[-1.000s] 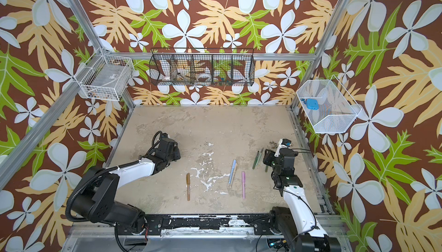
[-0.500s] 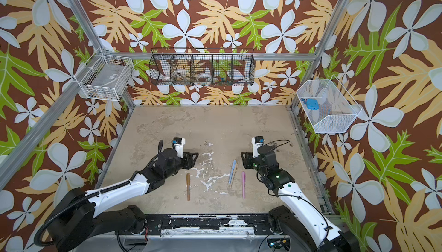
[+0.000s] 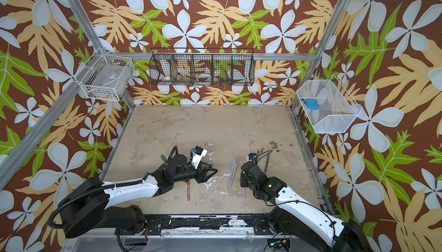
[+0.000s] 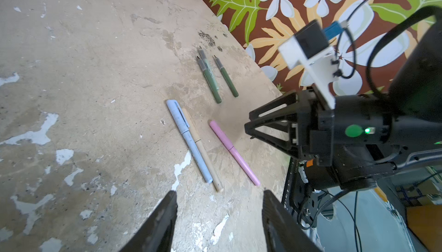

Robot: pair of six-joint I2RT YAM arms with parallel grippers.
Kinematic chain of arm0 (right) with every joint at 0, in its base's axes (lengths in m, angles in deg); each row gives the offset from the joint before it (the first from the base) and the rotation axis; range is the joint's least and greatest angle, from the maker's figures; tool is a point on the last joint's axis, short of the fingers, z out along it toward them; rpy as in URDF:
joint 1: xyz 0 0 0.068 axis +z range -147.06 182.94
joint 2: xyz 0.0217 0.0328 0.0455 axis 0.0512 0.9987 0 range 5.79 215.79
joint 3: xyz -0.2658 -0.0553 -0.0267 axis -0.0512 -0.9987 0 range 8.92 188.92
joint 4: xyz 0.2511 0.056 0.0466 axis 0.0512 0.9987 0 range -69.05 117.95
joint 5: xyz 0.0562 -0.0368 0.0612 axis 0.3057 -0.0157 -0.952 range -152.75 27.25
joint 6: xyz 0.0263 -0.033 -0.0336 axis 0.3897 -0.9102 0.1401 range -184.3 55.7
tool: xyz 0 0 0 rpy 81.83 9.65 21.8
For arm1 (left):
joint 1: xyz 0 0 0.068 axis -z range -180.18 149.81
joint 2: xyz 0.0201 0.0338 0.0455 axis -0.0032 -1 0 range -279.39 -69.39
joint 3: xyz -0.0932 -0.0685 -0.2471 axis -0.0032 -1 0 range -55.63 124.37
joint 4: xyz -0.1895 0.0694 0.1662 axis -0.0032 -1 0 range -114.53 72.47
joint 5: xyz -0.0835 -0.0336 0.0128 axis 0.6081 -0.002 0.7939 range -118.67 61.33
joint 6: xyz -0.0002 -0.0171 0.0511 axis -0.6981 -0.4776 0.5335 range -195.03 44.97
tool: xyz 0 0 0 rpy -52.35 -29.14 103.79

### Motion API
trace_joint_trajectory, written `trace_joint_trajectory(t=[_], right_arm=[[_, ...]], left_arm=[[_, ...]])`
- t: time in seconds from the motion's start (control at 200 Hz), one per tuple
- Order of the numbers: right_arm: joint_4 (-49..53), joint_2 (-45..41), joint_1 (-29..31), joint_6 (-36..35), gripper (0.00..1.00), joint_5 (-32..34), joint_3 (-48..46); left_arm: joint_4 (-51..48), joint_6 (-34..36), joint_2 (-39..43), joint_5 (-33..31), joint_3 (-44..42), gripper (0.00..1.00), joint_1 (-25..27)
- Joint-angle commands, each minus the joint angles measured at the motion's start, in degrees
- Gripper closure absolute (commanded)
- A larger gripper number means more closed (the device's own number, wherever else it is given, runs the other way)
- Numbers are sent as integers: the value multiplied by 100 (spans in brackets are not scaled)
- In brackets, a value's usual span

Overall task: Open the pen caps
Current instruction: 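Close the right gripper on the pink pen while the left gripper rises, then lift the pink pen upright with the right gripper while the left gripper approaches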

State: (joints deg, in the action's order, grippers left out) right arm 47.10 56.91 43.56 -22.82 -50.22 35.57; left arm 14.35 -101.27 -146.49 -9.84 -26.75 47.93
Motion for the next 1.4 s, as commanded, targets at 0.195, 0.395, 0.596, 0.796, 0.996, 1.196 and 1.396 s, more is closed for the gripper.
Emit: trace_joint_trajectory(t=[0.195,0.395,0.596,0.796,0.996,1.196,1.396], right_arm=[[16,527,196,425,62,117,-166],[-237,505,196,358,66,-254,-347],[-305,658,196,240,69,-386,-337],[-400,913,201,238,75,-348,-393],[-417,1056,232,224,83,-330,-378],[-375,1155,258,205,95,-213,-290],[-195,920,254,-222,98,105,546]], left_arm=[[-85,49,-335,280,181,42,5],[-114,75,-273,196,170,42,6],[-67,40,-391,339,183,42,13],[-86,53,-468,355,217,42,11],[-158,93,-412,255,214,42,5],[-182,67,-389,146,199,41,9],[34,-219,-93,-281,84,38,-23]])
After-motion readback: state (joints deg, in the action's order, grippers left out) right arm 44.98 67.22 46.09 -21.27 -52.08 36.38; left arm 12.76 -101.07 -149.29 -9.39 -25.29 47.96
